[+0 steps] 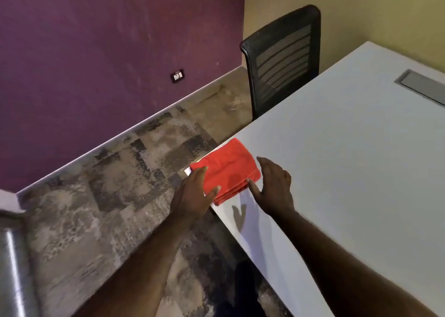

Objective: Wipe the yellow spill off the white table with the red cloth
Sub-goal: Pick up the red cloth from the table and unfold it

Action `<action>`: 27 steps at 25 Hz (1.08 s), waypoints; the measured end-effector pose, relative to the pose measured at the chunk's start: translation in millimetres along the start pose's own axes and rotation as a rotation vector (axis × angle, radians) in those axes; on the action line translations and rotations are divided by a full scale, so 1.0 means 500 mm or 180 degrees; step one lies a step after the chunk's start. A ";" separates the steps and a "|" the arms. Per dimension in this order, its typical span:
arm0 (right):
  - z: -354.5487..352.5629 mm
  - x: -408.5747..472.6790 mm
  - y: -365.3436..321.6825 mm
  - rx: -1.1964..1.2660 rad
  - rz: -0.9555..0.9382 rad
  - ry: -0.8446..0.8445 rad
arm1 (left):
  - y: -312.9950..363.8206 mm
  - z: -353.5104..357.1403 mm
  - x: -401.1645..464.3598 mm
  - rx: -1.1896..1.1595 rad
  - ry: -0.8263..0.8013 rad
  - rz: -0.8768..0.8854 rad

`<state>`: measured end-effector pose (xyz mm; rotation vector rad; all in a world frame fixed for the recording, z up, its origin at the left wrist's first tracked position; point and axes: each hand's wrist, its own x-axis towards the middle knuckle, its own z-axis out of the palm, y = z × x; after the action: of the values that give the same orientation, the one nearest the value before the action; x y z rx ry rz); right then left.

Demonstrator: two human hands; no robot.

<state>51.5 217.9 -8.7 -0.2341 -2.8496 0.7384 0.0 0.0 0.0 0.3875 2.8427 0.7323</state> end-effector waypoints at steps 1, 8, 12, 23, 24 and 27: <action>0.019 0.014 0.004 0.0153 0.0201 -0.0058 | -0.005 0.006 0.030 0.0050 -0.0004 0.0009; 0.139 0.054 0.036 0.0320 0.0980 -0.0270 | -0.019 0.046 0.216 0.0366 -0.0475 -0.0066; 0.181 0.046 0.029 0.0890 0.1879 0.0115 | -0.040 0.073 0.268 0.0618 -0.0593 -0.0035; 0.229 0.062 -0.011 0.1285 0.2586 -0.0234 | -0.049 0.114 0.333 0.0699 -0.0700 -0.0331; 0.227 0.066 -0.013 0.1270 0.2588 -0.0208 | -0.047 0.117 0.333 0.0738 -0.0694 -0.0361; 0.231 0.072 -0.010 0.1140 0.2625 -0.0264 | -0.048 0.127 0.333 0.0999 -0.0612 -0.0311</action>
<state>-9.4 167.3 -100.4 -1.3777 -2.5581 1.3887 -148.1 57.4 -84.7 0.3382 2.7678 0.2156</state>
